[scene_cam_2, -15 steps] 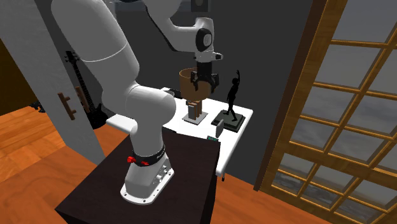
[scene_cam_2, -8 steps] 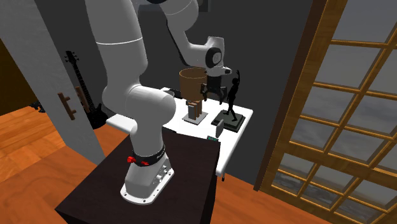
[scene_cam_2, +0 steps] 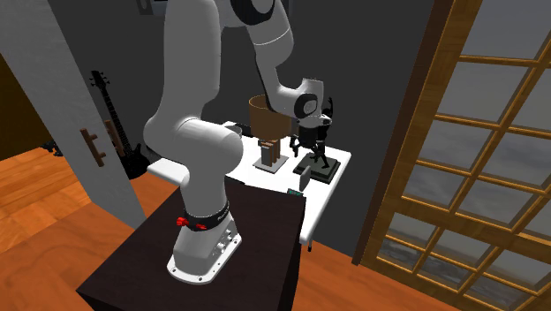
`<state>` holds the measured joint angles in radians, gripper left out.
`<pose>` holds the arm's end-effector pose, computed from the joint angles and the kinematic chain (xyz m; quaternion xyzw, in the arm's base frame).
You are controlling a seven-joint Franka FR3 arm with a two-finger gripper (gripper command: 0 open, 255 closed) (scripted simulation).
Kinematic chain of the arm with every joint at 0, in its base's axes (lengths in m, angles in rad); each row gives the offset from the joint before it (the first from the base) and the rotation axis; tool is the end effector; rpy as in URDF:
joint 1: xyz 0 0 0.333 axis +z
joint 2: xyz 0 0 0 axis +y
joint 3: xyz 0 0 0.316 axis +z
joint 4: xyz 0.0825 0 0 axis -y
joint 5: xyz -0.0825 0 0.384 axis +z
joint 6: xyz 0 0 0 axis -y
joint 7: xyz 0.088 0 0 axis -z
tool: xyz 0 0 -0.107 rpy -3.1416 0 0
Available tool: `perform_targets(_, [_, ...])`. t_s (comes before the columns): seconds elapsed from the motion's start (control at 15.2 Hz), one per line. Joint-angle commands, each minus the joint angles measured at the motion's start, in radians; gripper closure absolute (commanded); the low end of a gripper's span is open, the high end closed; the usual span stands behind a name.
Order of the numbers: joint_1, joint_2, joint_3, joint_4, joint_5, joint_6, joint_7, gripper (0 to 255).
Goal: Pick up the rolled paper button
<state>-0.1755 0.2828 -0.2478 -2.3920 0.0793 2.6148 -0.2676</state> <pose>0.4501 -0.2096 0.2000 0.9937 -0.1085 -0.0283 0.0061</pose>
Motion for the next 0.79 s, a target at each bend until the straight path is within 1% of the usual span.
perform_targets(0.0, [-0.026,0.078,0.013,0.044,0.037,0.028,-0.033,0])
perform_targets(0.46, [-0.05,0.175,0.046,0.064,0.074,0.104,-0.058,0])
perform_targets(0.66, [-0.053,0.183,0.049,0.066,0.077,0.11,-0.06,0])
perform_targets(0.73, [-0.052,0.183,0.049,0.066,0.077,0.11,-0.059,255])
